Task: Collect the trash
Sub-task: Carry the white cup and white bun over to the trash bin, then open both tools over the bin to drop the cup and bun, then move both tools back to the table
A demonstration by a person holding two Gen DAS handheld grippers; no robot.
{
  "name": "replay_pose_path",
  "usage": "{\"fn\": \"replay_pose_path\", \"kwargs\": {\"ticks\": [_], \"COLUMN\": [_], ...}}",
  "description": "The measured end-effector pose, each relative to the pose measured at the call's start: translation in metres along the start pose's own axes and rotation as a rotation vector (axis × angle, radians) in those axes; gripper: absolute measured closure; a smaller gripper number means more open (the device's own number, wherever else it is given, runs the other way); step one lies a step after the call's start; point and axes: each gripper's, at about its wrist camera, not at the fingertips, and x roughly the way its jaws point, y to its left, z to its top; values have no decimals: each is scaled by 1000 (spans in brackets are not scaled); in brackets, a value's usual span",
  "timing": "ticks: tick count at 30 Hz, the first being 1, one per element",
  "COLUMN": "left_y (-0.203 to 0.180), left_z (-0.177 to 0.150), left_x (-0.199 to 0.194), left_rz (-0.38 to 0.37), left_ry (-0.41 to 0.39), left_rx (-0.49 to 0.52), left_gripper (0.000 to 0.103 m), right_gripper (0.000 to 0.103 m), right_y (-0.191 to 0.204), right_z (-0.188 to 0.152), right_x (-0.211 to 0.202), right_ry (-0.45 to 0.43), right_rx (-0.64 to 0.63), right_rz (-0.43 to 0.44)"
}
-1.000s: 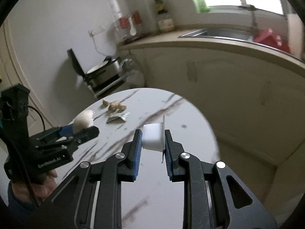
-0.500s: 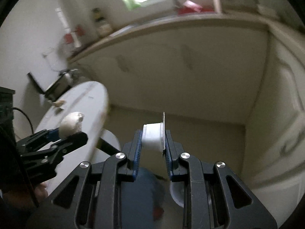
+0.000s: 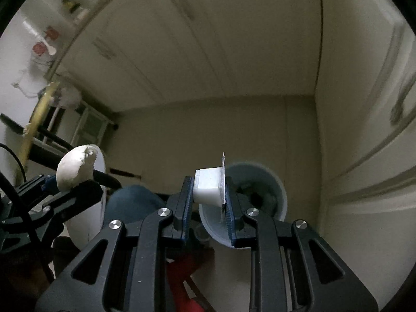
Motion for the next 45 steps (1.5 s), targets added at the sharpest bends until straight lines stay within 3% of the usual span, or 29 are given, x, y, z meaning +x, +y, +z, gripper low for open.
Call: {"fn": "replay_pose_path", "kwargs": {"ticks": [7, 9, 16, 19, 20, 24, 33, 38, 45], "left_y": [1, -1, -14, -18, -17, -16, -15, -6, 24], "left_z": [11, 16, 30, 30, 28, 26, 7, -16, -55], "left_x": [42, 49, 56, 49, 45, 21, -77, -158, -242], "left_rz": [-4, -2, 42, 63, 74, 94, 103, 120, 206], "left_ry": [110, 122, 114, 98, 91, 43, -139, -299, -426], "left_rx": [15, 18, 45, 51, 54, 51, 28, 12, -60], "left_gripper": [52, 47, 30, 27, 26, 21, 14, 2, 1], "right_gripper": [79, 79, 36, 5, 0, 0, 0, 0, 0], "right_y": [-27, -30, -34, -35, -36, -39, -3, 42, 133], "right_z": [-10, -9, -6, -5, -5, -3, 15, 30, 42], "right_x": [42, 51, 55, 50, 47, 41, -11, -59, -118], "right_ry": [80, 92, 81, 54, 45, 49, -77, -182, -315], "right_rx": [59, 73, 109, 138, 146, 181, 166, 99, -58], "right_rz": [0, -1, -3, -11, -16, -49, -36, -7, 50]}}
